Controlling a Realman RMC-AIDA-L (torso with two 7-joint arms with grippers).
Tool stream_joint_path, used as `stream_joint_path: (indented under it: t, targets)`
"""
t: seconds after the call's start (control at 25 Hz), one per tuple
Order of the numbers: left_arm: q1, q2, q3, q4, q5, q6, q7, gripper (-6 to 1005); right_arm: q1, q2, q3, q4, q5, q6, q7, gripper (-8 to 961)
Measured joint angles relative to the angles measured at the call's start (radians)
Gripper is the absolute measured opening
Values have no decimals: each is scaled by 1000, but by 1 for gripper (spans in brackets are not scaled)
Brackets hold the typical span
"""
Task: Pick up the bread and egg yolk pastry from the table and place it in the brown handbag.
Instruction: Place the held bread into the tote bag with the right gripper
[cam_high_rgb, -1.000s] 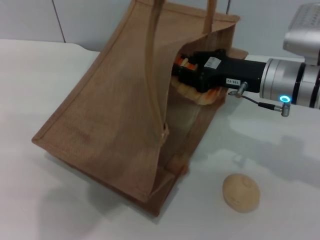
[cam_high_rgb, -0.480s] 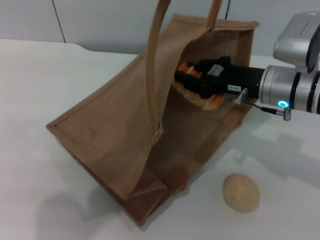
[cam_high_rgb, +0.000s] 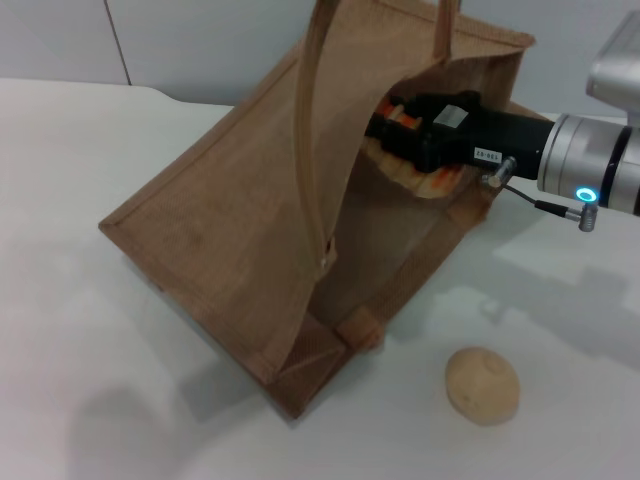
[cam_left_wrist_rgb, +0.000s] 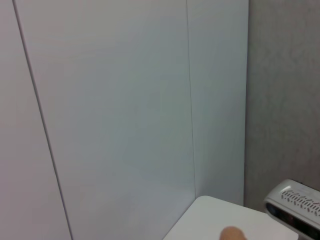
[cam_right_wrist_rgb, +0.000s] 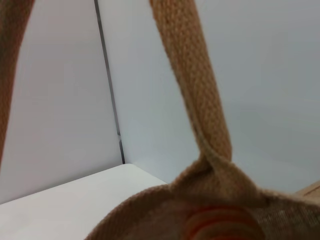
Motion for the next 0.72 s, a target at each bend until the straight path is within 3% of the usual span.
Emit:
stream_joint_path:
  t: [0.64,0.72]
  targets:
    - [7,0,0,-3,-40,11,9,114,-1,12,31,1,0,-6,-2,629]
    - [8,1,-2,-6,-37,11,9,114,2,12,30,4,-1,-3,-2,722]
